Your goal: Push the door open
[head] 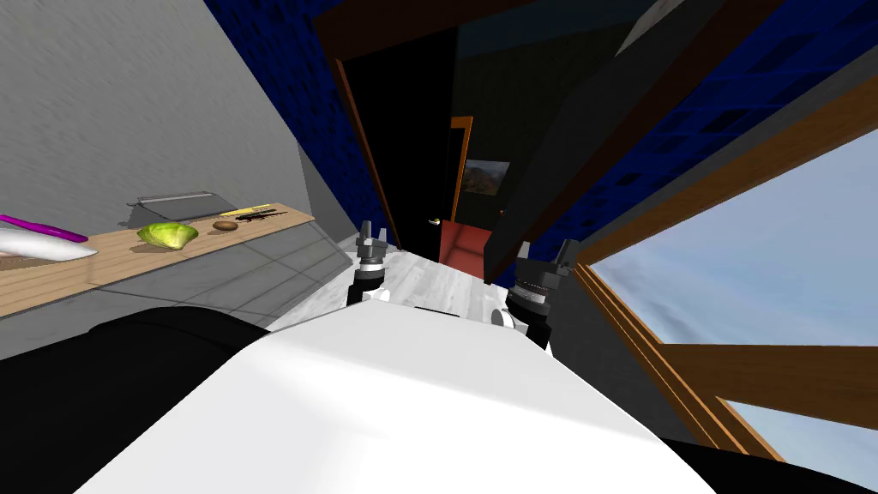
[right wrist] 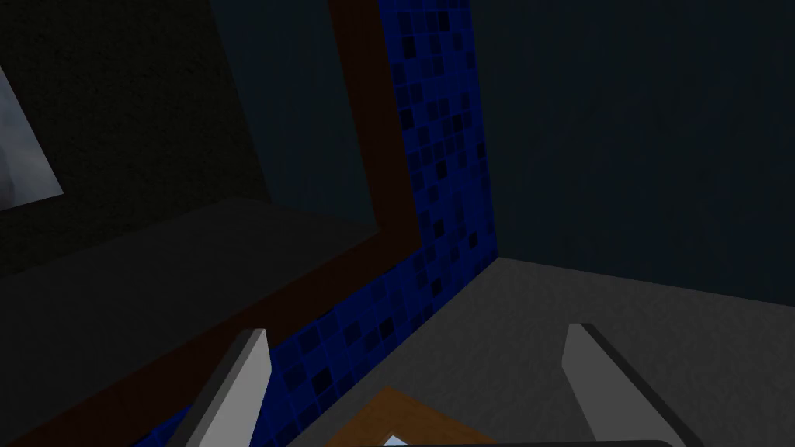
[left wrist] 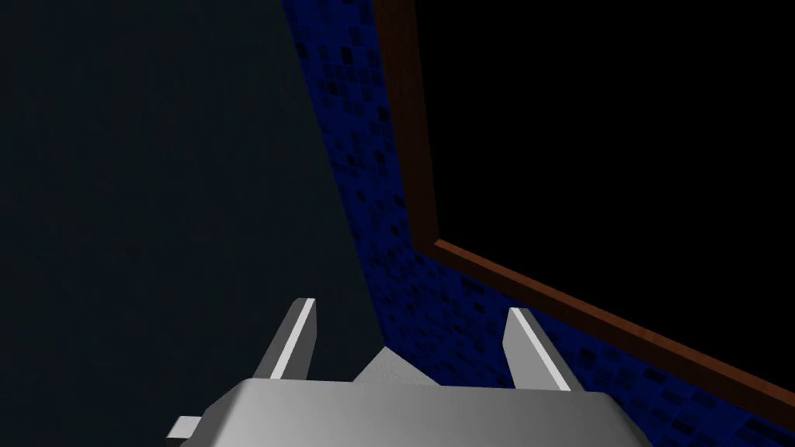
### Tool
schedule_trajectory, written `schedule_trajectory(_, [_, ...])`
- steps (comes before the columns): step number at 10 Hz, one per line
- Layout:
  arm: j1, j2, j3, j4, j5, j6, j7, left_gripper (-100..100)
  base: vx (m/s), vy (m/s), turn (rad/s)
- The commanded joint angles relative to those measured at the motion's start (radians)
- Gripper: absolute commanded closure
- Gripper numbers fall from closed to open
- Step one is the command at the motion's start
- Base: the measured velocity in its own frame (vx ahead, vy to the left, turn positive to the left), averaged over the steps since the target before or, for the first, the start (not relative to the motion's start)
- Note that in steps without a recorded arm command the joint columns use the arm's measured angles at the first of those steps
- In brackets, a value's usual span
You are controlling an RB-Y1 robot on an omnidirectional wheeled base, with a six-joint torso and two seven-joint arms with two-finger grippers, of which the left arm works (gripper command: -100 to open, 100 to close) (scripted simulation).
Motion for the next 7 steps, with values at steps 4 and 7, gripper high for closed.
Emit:
schedule_trajectory(4, [-0.025, 0.018, -0.010, 0.093, -0.003, -0.013, 0.004, -100, 0.110, 0.015, -0.029])
schedule_trajectory(7, [-0.047, 0.030, -0.019, 0.173, -0.006, -0.025, 0.008, -100, 0.151, 0.022, -0.036])
